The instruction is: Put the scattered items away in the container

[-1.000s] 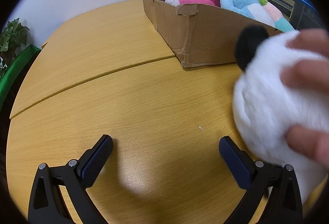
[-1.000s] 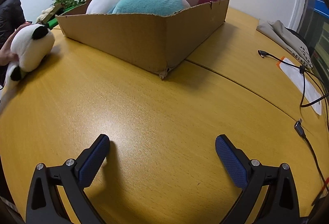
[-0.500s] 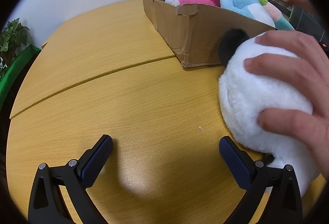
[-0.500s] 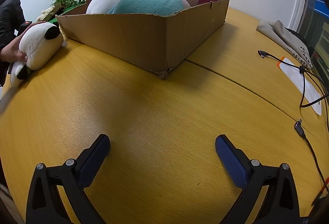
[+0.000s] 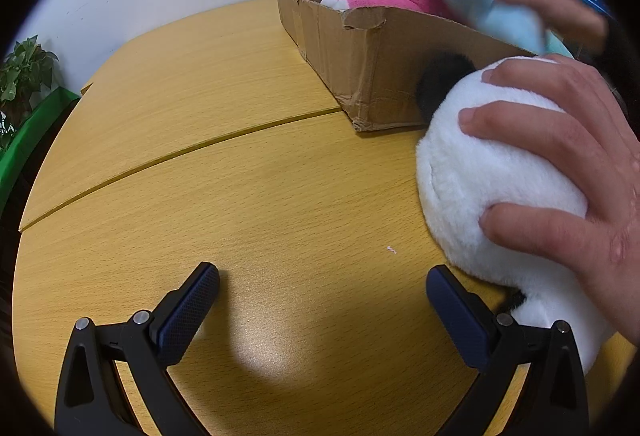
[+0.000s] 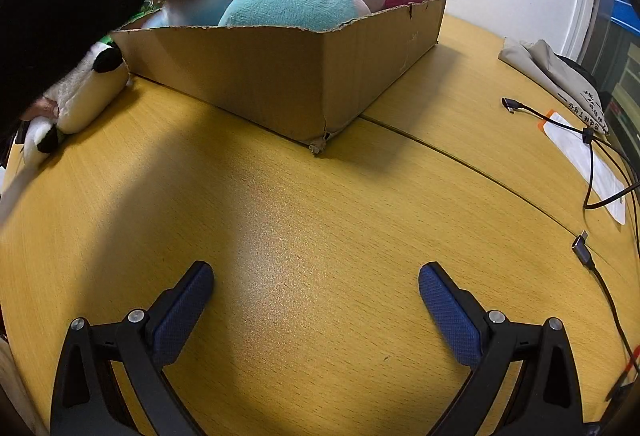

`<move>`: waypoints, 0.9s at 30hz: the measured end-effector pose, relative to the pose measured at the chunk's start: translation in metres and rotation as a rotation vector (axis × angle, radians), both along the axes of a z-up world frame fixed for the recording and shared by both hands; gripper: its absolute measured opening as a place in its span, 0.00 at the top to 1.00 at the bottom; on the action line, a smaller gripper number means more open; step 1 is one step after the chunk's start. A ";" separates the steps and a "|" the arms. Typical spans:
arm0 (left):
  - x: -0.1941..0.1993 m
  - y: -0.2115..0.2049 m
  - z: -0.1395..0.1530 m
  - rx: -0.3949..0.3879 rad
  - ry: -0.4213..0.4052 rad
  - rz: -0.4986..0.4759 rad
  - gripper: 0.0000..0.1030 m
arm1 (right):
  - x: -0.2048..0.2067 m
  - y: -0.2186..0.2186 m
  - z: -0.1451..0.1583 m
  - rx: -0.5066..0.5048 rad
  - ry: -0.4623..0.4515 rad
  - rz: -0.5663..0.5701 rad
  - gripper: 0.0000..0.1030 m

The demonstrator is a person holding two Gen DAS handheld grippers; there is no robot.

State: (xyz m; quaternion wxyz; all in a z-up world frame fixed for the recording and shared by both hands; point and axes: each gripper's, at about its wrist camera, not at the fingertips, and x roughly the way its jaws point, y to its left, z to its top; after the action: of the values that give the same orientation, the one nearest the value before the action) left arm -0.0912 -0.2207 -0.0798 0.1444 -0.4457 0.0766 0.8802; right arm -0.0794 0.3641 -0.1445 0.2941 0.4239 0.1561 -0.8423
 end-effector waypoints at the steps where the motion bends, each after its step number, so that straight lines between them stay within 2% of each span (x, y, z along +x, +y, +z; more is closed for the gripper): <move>1: 0.000 0.000 0.000 0.000 0.000 0.000 0.00 | 0.000 0.000 0.000 0.000 0.000 0.000 0.00; 27: -0.003 0.002 0.001 -0.001 0.001 -0.001 0.00 | 0.001 -0.001 0.000 0.000 0.000 -0.002 0.00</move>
State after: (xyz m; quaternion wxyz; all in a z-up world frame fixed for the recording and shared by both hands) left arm -0.0937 -0.2188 -0.0786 0.1447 -0.4454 0.0773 0.8801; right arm -0.0785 0.3636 -0.1445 0.2933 0.4241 0.1556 -0.8426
